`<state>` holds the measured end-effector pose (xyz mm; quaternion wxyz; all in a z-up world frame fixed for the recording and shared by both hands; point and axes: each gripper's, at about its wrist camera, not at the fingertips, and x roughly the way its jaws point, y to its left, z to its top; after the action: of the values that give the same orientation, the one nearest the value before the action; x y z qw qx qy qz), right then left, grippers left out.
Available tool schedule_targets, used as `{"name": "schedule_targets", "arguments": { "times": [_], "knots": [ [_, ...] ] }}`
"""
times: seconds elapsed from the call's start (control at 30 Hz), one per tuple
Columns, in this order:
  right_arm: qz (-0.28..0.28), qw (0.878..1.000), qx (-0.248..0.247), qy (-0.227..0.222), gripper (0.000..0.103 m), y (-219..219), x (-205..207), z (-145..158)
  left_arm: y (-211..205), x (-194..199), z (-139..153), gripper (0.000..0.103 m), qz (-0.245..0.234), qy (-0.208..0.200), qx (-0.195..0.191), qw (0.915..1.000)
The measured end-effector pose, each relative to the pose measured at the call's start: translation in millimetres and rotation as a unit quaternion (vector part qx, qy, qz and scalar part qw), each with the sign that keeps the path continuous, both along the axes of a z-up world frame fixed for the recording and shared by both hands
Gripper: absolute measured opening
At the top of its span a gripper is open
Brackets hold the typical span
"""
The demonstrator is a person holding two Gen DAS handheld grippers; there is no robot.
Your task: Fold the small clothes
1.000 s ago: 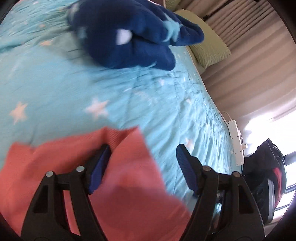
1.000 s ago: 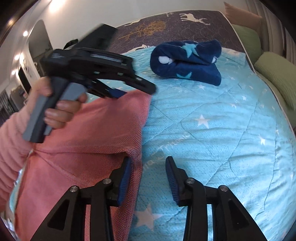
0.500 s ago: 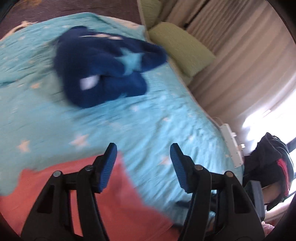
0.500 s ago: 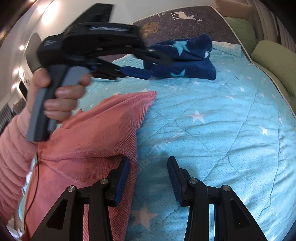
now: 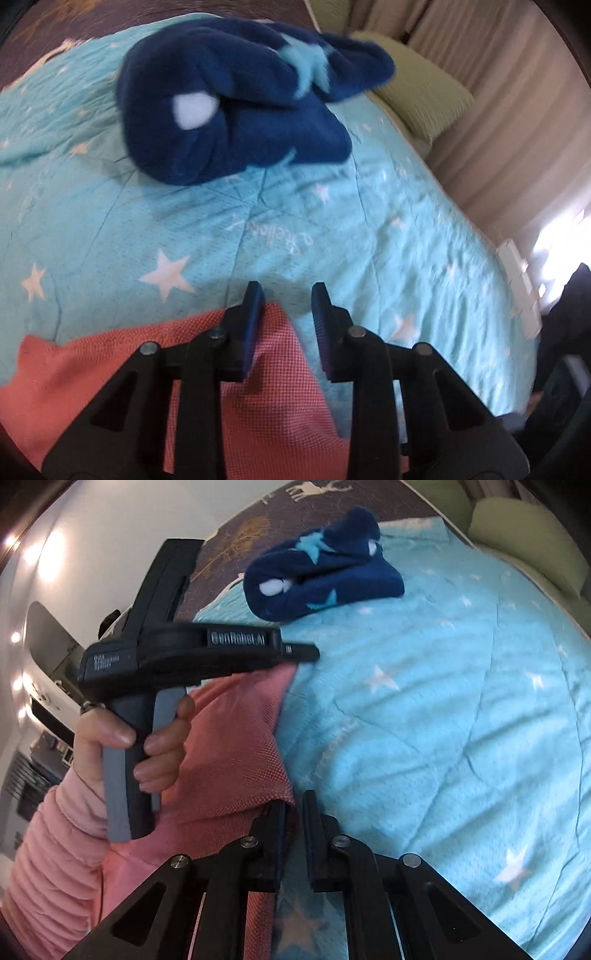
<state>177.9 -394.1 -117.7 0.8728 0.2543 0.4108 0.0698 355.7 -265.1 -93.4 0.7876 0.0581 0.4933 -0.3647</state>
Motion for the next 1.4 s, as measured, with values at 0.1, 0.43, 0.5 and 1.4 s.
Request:
{"name": "schedule_targets", "arguments": {
  "times": [0.1,0.43,0.5,1.4],
  "knots": [
    [0.002,1.000,0.003,0.001,0.007,-1.0,-4.2,2.9,27.2,-10.3,19.0,0.030,0.010,-0.010,-0.025,0.9996],
    [0.025,0.997,-0.071,-0.016,0.012,5.1,-40.6,28.5,190.3,-95.2,55.4,0.046,0.113,-0.044,-0.069,0.9902],
    [0.038,0.995,-0.090,-0.031,0.012,11.9,-47.5,37.1,221.7,-111.0,53.5,0.047,0.146,-0.067,-0.044,0.9861],
    [0.060,0.996,-0.052,-0.043,0.009,44.3,-56.0,76.7,309.2,-201.5,26.0,0.071,0.201,-0.143,0.004,0.9692]
  ]
}}
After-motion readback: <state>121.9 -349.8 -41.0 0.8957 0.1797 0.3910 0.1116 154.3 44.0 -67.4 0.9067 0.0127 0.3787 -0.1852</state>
